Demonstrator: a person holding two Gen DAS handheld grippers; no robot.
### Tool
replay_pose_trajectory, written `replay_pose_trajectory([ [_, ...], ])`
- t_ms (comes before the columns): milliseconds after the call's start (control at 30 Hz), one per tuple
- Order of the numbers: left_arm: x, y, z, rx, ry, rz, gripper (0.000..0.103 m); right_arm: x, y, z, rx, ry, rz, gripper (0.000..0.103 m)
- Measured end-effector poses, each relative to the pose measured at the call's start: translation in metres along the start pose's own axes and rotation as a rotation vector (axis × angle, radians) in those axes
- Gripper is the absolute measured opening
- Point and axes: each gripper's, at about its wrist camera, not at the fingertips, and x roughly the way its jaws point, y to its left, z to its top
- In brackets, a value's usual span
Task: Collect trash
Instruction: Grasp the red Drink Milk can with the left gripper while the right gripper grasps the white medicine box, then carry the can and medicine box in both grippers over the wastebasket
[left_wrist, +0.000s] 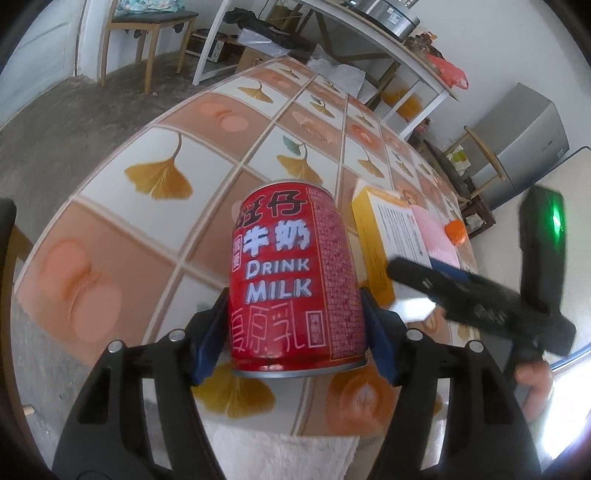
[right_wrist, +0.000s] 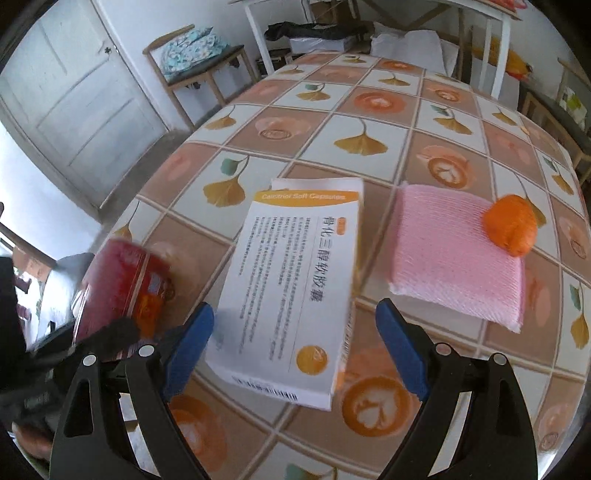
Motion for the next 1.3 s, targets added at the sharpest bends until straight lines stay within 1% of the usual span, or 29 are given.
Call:
replay_pose_trajectory([
  [33, -0.002, -0.001, -0.004, -0.001, 0.001, -0.003, 0.063, 0.004, 0.003, 0.002, -0.008, 0.008, -0.021, 0.088],
  [133, -0.005, -0.004, -0.01, 0.003, 0.005, -0.005, 0.063, 0.013, 0.01, 0.003, -0.03, 0.032, -0.032, 0.088],
  [233, -0.006, -0.007, -0.014, 0.004, 0.015, -0.011, 0.063, 0.016, 0.014, 0.0, -0.053, 0.03, -0.066, 0.087],
  [267, -0.007, -0.009, -0.016, 0.004, 0.018, -0.01, 0.063, 0.015, 0.014, -0.003, -0.058, 0.028, -0.07, 0.085],
  [300, -0.007, -0.009, -0.017, 0.0, 0.02, -0.011, 0.063, 0.012, 0.014, -0.005, -0.065, 0.022, -0.073, 0.08],
  [467, -0.011, -0.013, -0.025, -0.002, 0.029, -0.006, 0.063, -0.009, 0.009, -0.03, -0.137, 0.012, -0.088, 0.077],
  [600, -0.01, -0.016, -0.029, -0.012, 0.044, -0.017, 0.063, -0.028, 0.0, -0.062, -0.196, 0.026, -0.075, 0.077],
  [667, -0.01, -0.018, -0.03, -0.016, 0.052, -0.025, 0.063, -0.039, -0.007, -0.078, -0.211, 0.033, -0.084, 0.077],
  [733, -0.008, -0.02, -0.03, -0.015, 0.057, -0.026, 0.063, -0.047, -0.015, -0.088, -0.202, 0.032, -0.105, 0.077],
  [833, -0.007, -0.021, -0.028, -0.017, 0.066, -0.023, 0.063, -0.055, -0.033, -0.096, -0.15, 0.032, -0.124, 0.078],
  [1000, -0.005, -0.019, -0.026, -0.03, 0.078, -0.025, 0.063, -0.055, -0.053, -0.096, -0.044, 0.053, -0.086, 0.081],
  [1100, -0.003, -0.019, -0.022, -0.039, 0.085, -0.027, 0.064, -0.053, -0.057, -0.095, -0.023, 0.056, -0.07, 0.082],
  [1300, 0.002, -0.018, -0.016, -0.052, 0.103, -0.031, 0.066, -0.048, -0.054, -0.092, -0.038, 0.057, -0.079, 0.086],
])
